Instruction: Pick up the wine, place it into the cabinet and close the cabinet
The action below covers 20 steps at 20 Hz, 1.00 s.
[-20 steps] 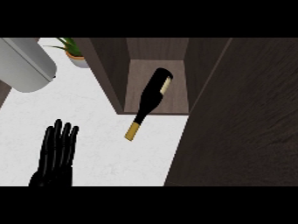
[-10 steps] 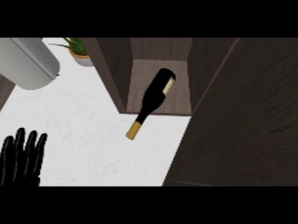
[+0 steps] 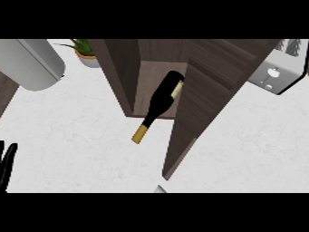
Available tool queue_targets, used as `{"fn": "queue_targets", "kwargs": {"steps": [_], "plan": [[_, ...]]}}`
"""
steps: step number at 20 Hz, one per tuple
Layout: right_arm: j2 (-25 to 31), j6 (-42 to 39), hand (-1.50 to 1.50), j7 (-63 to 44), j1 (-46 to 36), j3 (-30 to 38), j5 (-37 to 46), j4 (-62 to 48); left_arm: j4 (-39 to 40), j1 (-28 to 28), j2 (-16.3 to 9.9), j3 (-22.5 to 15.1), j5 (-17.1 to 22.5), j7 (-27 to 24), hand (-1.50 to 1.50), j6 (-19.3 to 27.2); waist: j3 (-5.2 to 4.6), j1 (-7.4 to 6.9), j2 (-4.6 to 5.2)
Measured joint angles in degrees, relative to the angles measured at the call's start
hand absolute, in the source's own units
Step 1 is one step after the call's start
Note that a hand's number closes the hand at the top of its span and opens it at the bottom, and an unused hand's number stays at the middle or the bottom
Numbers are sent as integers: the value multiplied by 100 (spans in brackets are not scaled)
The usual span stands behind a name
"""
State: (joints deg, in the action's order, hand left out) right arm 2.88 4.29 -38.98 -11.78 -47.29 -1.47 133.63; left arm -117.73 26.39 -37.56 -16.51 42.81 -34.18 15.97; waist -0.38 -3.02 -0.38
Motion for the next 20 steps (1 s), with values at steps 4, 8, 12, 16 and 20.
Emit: {"fn": "queue_targets", "kwargs": {"steps": [4, 8, 12, 16, 20], "plan": [[0, 723, 150, -49, -1038, 1, -291, -491, -49, 109, -199, 370, 260, 19, -150, -341, 5, -44, 18], [-176, 1287, 150, -91, -2258, 265, -710, -1350, -51, 164, -369, 678, 484, 49, -150, -672, 5, -121, 40], [-242, 1700, 150, 38, -3520, 581, -1253, -2408, 36, 192, -466, 925, 665, 98, -150, -929, 11, -149, 56], [-270, 1922, 150, 353, -4636, 913, -1823, -3519, 79, 249, -550, 1216, 858, 139, -150, -1166, 14, -193, 68], [-280, 1728, 150, 771, -5449, 1232, -2482, -4625, 108, 331, -657, 1562, 1102, 209, -150, -1444, 18, -212, 87]]}}
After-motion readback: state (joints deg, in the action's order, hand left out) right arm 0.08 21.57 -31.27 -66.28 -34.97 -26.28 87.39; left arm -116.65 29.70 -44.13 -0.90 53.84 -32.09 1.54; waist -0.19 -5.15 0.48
